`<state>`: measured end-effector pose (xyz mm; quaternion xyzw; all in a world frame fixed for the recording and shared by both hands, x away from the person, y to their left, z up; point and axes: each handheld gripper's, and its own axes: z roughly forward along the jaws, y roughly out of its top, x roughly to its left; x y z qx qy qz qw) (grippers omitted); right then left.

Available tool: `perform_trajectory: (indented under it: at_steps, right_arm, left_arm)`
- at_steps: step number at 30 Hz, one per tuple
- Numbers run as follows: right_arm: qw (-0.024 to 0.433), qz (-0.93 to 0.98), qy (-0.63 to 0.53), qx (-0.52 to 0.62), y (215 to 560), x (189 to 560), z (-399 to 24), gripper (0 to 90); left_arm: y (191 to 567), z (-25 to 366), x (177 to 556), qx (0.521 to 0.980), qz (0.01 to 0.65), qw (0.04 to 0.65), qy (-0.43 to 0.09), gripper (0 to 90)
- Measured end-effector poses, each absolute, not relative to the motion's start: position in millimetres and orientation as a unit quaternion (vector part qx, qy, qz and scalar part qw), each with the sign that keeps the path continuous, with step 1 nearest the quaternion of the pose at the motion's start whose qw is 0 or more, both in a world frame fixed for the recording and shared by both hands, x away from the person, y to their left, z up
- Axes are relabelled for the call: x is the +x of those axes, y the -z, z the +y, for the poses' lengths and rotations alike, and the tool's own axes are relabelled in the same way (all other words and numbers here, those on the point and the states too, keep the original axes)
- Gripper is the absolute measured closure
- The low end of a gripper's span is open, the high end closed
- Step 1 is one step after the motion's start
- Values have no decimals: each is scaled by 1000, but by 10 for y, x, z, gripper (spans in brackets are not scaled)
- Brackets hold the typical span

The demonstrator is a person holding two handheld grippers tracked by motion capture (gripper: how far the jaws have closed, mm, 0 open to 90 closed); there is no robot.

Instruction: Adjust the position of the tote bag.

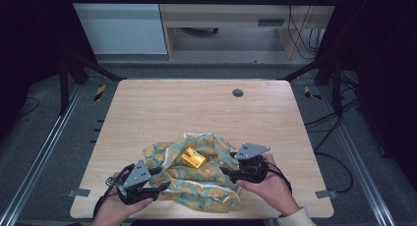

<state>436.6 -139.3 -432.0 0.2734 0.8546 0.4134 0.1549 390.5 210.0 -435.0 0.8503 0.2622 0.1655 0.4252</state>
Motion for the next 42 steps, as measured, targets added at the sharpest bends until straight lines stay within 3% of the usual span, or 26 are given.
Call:
perform_trajectory:
  at_steps: [6, 14, 17, 18, 22, 24, 30, 31, 36, 42]
  right_arm:
    - [165, 848, -414, 288, 4286, 4459, -1428, 322]
    - [165, 845, -407, 306, 4324, 4782, -1326, 372]
    - [155, 847, -404, 309, 4369, 4898, -1256, 508]
    - [152, 848, -403, 308, 4380, 4927, -1234, 603]
    - [143, 858, -390, 302, 4416, 5009, -1148, 844]
    - [139, 857, -394, 301, 4424, 5032, -1121, 899]
    - [144, 854, -399, 302, 4407, 5060, -1087, 900]
    - [146, 853, -398, 304, 4401, 5071, -1088, 900]
    - [158, 843, -400, 323, 4372, 5217, -1132, 900]
    - [169, 834, -385, 358, 4433, 5544, -1171, 900]
  left_arm:
    - [4384, 1785, 4097, 863, 249, 413, -149, 324]
    - [4661, 1549, 4215, 876, 258, 383, -142, 262]
    - [4696, 1551, 4206, 878, 252, 378, -149, 338]
    - [4703, 1549, 4202, 879, 250, 376, -152, 382]
    - [4768, 1489, 4198, 885, 242, 363, -164, 448]
    - [4788, 1452, 4198, 888, 239, 353, -173, 505]
    - [4770, 1467, 4164, 890, 232, 352, -174, 854]
    - [4754, 1472, 4141, 891, 230, 351, -175, 878]
    - [4702, 1556, 3960, 899, 211, 352, -150, 897]
    - [4704, 1596, 3909, 916, 178, 321, -162, 899]
